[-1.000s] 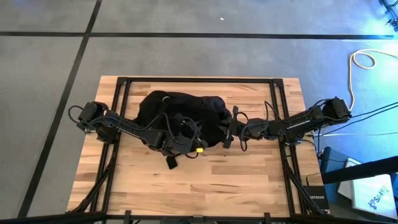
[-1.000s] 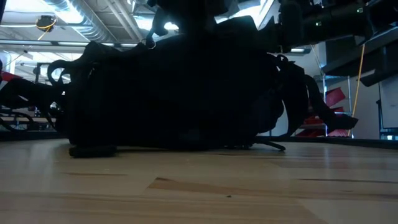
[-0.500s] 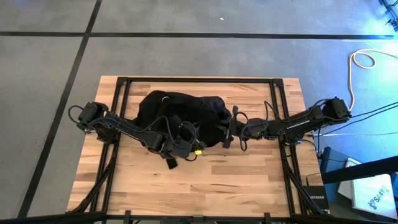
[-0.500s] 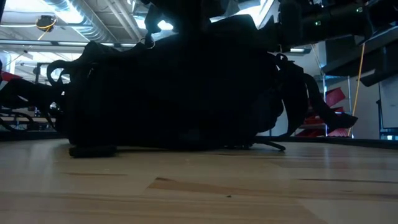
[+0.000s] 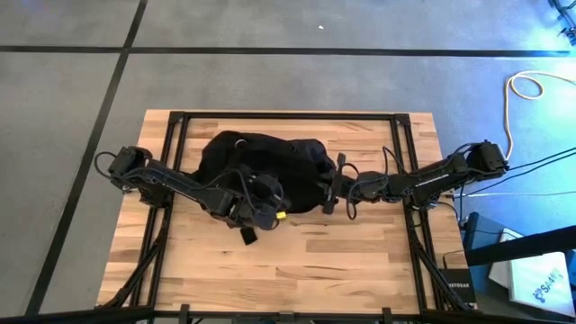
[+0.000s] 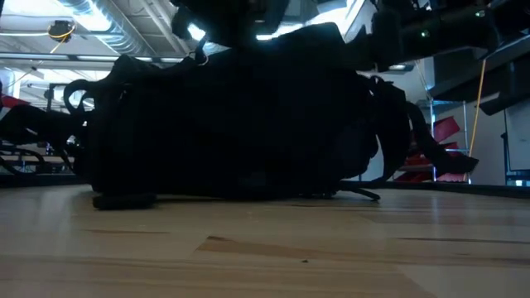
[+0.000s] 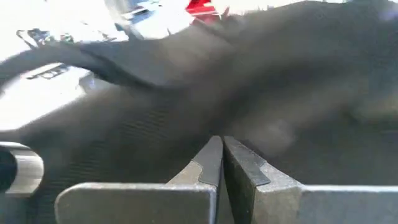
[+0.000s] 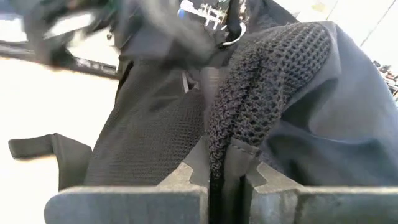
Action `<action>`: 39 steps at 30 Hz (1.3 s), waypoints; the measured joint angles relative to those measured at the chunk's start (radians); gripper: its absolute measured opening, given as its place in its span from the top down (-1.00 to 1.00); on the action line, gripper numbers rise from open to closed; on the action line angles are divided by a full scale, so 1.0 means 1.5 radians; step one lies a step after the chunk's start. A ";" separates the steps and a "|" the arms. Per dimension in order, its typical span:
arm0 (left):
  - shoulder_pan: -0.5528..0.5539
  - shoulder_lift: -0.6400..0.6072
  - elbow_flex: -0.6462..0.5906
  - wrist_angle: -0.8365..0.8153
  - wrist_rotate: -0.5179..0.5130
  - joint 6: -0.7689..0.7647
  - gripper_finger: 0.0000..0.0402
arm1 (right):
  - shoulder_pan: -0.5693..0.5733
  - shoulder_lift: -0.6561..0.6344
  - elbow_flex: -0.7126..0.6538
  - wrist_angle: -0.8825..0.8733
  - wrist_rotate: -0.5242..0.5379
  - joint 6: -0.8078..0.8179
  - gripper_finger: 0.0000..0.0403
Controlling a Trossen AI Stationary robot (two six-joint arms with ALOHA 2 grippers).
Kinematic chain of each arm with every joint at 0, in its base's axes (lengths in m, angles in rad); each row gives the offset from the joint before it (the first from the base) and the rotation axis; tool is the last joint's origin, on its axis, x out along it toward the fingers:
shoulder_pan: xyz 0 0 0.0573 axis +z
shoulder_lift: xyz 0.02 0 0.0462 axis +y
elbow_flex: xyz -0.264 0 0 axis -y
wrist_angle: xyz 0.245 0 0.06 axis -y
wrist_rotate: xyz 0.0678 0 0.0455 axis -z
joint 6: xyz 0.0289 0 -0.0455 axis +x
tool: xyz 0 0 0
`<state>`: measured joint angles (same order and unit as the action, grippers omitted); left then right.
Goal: Unpack backpack
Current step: Close the black backpack
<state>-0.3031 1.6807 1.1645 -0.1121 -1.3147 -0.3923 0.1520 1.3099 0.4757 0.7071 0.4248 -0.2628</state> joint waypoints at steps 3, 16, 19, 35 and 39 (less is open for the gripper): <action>-0.009 -0.036 0.002 -0.093 -0.029 -0.076 0.99 | 0.001 0.000 0.000 -0.001 0.012 -0.007 0.97; -0.039 -0.017 0.001 -0.084 0.169 -0.222 1.00 | 0.000 0.000 0.000 0.039 -0.019 -0.015 0.97; -0.037 0.015 0.001 -0.028 0.206 -0.207 0.90 | 0.001 0.000 0.000 0.039 -0.025 -0.006 0.97; -0.042 0.023 0.001 0.018 0.058 -0.170 -0.20 | 0.008 0.000 0.001 0.034 -0.047 0.039 0.97; -0.037 0.023 0.001 0.018 0.036 -0.206 -0.19 | 0.020 0.000 0.001 0.035 -0.047 0.038 0.97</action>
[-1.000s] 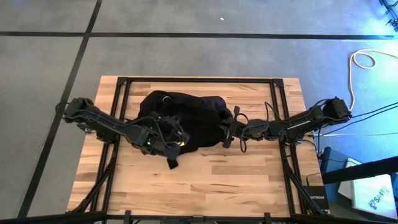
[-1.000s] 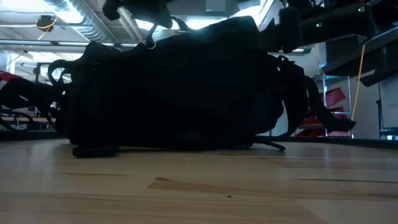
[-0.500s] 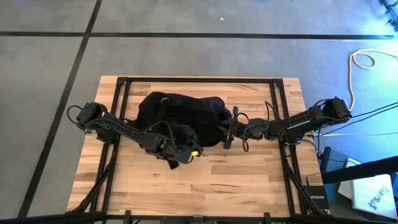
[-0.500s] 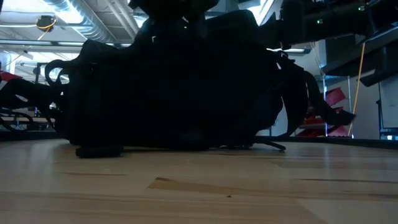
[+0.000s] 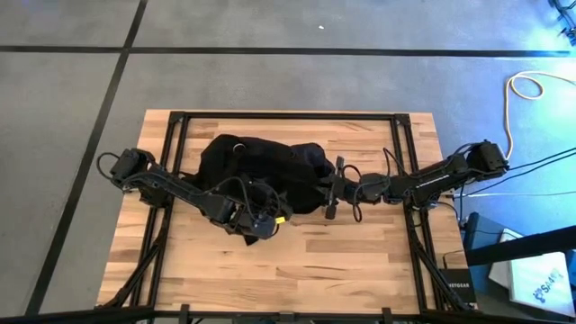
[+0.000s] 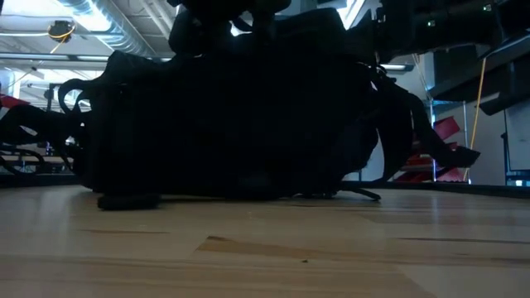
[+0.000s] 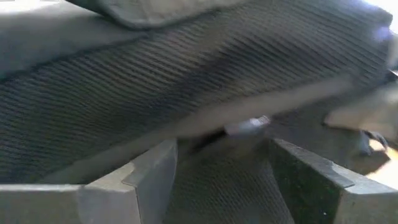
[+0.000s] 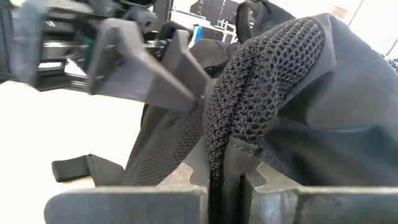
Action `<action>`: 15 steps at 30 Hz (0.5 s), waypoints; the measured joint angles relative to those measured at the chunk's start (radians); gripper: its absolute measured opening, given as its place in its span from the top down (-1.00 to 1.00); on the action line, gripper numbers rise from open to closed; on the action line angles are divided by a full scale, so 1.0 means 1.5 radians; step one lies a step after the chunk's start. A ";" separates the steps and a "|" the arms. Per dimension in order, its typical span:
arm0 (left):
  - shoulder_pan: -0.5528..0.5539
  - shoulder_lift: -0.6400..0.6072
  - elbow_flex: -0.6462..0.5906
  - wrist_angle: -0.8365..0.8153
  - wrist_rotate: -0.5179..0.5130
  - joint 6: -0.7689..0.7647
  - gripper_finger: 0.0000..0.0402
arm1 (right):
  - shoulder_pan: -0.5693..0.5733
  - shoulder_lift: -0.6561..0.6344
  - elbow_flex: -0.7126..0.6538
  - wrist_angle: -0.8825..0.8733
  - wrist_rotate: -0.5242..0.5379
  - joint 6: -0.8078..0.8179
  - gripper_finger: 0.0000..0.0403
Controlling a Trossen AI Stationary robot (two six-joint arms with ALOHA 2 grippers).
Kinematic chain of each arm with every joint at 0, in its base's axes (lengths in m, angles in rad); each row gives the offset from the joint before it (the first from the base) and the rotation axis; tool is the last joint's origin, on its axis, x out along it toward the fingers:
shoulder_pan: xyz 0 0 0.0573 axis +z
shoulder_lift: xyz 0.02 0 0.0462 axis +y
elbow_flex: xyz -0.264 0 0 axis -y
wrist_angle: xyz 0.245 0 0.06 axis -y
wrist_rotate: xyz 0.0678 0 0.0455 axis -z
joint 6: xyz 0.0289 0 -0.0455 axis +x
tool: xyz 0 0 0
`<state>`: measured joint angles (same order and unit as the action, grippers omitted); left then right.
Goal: Unpack backpack
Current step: Close the black backpack
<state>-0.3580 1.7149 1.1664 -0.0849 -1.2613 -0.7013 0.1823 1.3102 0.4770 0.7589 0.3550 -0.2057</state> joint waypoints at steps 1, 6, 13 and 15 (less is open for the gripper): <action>0.000 0.000 0.000 0.000 -0.008 -0.005 -0.19 | 0.002 0.000 0.000 0.000 0.000 0.000 0.97; 0.000 0.000 0.000 0.022 -0.016 -0.021 -0.18 | 0.005 0.000 0.000 0.000 0.002 -0.003 0.97; 0.007 0.000 0.000 0.126 0.015 0.045 -0.18 | 0.005 0.000 0.001 0.000 0.006 -0.005 0.97; 0.013 0.000 0.000 0.138 0.031 0.059 -0.18 | 0.005 0.000 0.001 0.001 0.006 -0.005 0.97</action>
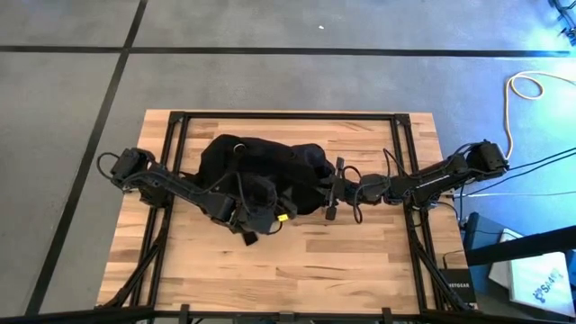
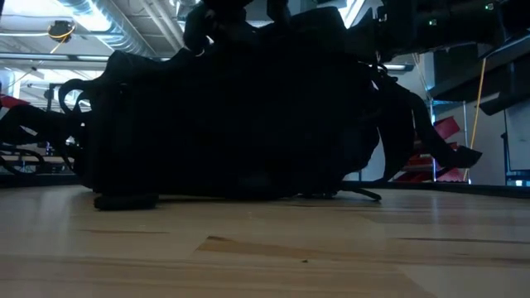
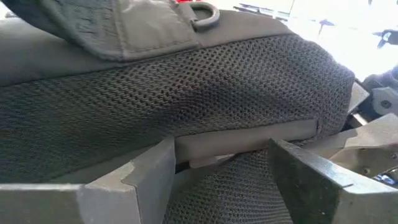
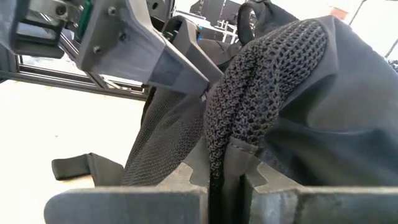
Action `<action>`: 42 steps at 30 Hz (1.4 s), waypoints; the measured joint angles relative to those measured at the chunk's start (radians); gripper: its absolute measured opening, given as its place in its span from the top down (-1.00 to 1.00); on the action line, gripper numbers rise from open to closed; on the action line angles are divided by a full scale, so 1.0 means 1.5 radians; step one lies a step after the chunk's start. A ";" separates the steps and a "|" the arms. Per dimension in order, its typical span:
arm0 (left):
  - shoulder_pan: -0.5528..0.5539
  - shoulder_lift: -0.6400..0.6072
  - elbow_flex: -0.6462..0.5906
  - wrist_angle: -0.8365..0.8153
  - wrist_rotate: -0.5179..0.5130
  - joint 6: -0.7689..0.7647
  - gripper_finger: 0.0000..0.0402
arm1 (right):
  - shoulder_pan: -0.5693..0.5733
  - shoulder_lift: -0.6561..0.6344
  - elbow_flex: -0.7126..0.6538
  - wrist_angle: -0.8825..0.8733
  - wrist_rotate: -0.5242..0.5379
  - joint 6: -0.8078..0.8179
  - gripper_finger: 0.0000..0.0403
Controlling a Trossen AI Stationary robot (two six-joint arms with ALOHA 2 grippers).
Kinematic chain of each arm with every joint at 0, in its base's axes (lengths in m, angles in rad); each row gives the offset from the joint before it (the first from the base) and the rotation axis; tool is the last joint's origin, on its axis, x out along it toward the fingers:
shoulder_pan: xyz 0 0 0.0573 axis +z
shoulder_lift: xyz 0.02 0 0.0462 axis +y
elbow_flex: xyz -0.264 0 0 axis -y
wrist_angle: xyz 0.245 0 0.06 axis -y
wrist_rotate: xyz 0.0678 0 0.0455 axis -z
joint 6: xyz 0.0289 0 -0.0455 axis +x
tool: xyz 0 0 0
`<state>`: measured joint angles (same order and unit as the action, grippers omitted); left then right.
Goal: Unpack backpack
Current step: Close the black backpack
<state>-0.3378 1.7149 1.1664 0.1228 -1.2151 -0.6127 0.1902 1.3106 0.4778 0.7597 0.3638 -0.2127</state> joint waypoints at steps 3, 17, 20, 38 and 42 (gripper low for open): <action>0.010 0.000 0.000 -0.002 0.026 0.017 -0.18 | 0.000 0.000 0.000 0.000 0.000 0.000 0.97; 0.013 0.000 0.000 -0.008 0.061 0.030 0.04 | 0.000 0.000 0.001 -0.010 -0.071 -0.038 0.85; 0.013 0.000 0.000 -0.008 0.069 0.041 0.40 | 0.000 0.000 0.001 -0.004 -0.042 -0.074 0.61; -0.003 0.000 0.000 0.001 0.077 0.072 0.99 | -0.032 0.134 0.109 -0.013 -0.032 0.073 -0.33; -0.008 0.000 0.000 0.001 0.071 0.082 0.99 | -0.031 0.110 0.115 -0.037 0.025 0.082 -0.33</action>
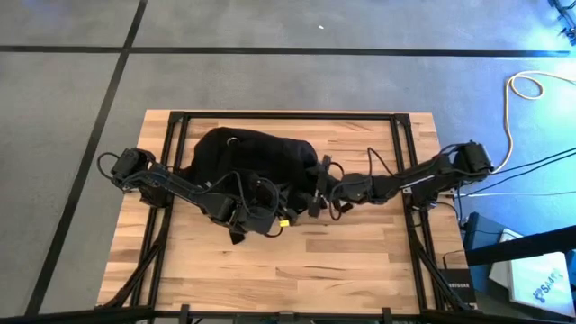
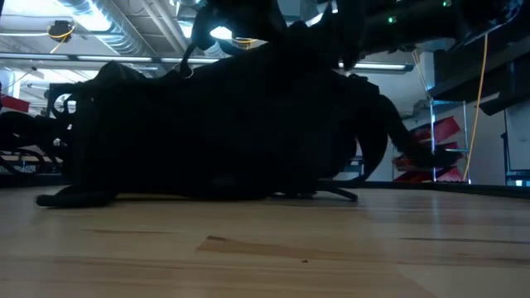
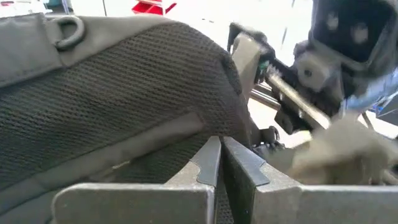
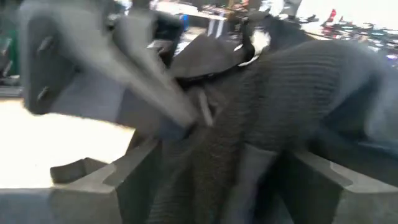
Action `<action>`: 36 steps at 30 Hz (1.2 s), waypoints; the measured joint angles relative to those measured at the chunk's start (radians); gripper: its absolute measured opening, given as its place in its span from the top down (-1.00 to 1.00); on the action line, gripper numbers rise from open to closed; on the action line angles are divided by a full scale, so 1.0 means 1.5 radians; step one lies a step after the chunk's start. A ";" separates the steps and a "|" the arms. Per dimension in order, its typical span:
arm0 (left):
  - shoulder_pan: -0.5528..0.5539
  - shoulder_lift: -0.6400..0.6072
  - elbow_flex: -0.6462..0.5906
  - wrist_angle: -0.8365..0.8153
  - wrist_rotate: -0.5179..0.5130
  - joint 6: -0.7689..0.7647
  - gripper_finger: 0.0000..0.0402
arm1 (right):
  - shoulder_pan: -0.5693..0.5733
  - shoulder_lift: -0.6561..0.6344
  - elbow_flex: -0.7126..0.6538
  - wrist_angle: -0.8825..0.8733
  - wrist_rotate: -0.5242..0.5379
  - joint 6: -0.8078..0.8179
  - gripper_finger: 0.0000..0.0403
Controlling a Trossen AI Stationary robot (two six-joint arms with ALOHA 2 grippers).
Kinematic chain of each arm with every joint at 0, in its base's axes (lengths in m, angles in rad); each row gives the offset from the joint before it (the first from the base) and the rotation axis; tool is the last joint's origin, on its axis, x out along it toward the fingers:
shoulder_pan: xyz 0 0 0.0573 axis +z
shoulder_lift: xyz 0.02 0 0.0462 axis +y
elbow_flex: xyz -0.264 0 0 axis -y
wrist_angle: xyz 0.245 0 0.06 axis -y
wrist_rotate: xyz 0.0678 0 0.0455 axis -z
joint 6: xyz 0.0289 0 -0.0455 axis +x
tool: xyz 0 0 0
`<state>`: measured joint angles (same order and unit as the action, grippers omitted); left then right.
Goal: Unpack backpack
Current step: Close the black backpack
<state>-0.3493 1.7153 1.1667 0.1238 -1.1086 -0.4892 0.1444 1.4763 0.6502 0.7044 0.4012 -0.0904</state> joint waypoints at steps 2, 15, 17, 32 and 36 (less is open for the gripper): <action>-0.001 0.000 0.000 0.003 -0.009 0.007 0.99 | 0.000 -0.013 -0.002 -0.004 0.015 0.013 -0.32; -0.051 -0.039 0.001 -0.178 0.012 -0.012 0.96 | -0.001 -0.022 -0.003 0.031 -0.041 0.008 0.96; -0.051 -0.039 0.000 -0.282 0.021 -0.109 0.86 | 0.000 -0.030 -0.003 0.026 -0.044 -0.002 0.97; -0.039 -0.037 0.000 -0.342 -0.039 -0.242 -0.19 | 0.071 -0.031 -0.003 0.031 -0.017 -0.081 1.00; -0.059 -0.037 0.000 -0.246 -0.078 -0.109 -0.20 | 0.084 -0.032 -0.003 0.040 -0.012 -0.094 1.00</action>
<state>-0.4378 1.6604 1.1664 -0.2455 -1.2253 -0.6525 0.2710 1.4278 0.6456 0.7641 0.3828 -0.2318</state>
